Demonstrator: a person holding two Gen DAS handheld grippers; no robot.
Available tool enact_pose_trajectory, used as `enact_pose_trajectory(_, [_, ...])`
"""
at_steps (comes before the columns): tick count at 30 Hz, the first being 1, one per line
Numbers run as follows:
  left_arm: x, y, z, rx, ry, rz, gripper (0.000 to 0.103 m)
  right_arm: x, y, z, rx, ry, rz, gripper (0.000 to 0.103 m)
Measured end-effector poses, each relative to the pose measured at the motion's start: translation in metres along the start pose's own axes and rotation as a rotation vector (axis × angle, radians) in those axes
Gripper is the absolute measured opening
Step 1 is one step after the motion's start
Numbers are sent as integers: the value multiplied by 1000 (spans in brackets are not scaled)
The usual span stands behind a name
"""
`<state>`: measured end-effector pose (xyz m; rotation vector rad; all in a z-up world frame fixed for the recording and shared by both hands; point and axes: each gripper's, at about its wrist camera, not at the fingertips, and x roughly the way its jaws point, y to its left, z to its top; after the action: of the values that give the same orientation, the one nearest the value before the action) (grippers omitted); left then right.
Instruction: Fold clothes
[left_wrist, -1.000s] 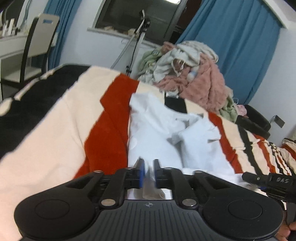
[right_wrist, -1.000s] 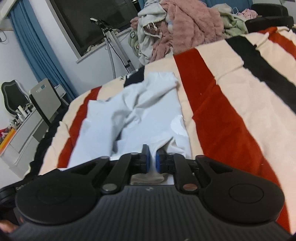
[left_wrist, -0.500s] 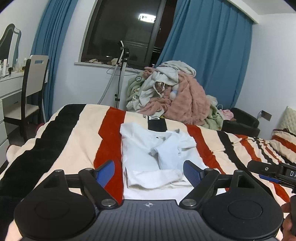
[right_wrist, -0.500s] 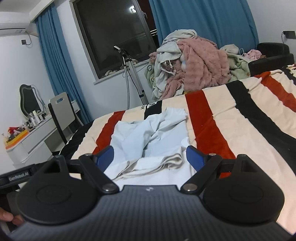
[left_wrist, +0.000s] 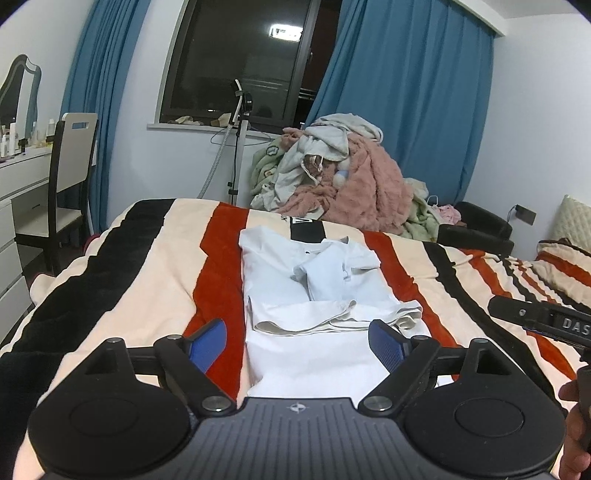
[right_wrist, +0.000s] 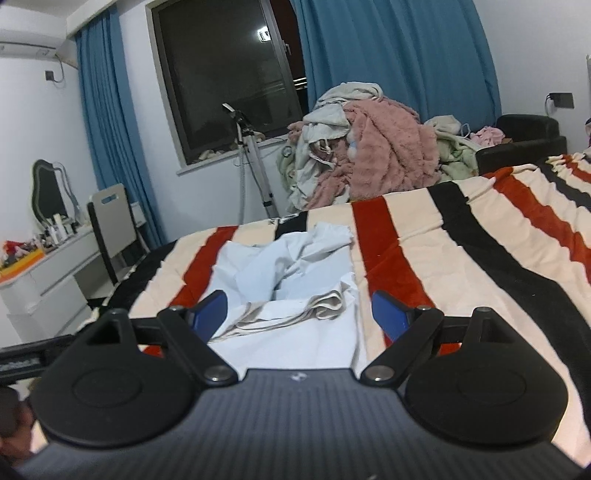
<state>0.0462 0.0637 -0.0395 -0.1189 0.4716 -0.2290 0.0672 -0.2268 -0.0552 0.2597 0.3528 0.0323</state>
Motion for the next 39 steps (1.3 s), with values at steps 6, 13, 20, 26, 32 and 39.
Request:
enact_pose_trajectory(6, [13, 6, -13, -75, 94, -36, 86, 0, -1, 1, -16, -2, -36, 67])
enact_pose_trajectory(13, [33, 26, -27, -272, 214, -107, 86, 0, -24, 5, 175, -7, 59, 87])
enact_pose_trajectory(20, [73, 67, -59, -658, 390, -173, 84, 25, -64, -18, 605, 212, 201, 88])
enact_pose_trajectory(26, [97, 92, -78, -867, 399, -177, 73, 62, -78, -77, 993, 446, 326, 87])
enact_pose_trajectory(32, [120, 85, -80, -877, 390, -196, 31, 79, -77, -103, 1026, 482, 197, 68])
enact_pose_trajectory(39, [119, 75, -71, -839, 283, -238, 9, 86, -80, -102, 975, 380, 105, 16])
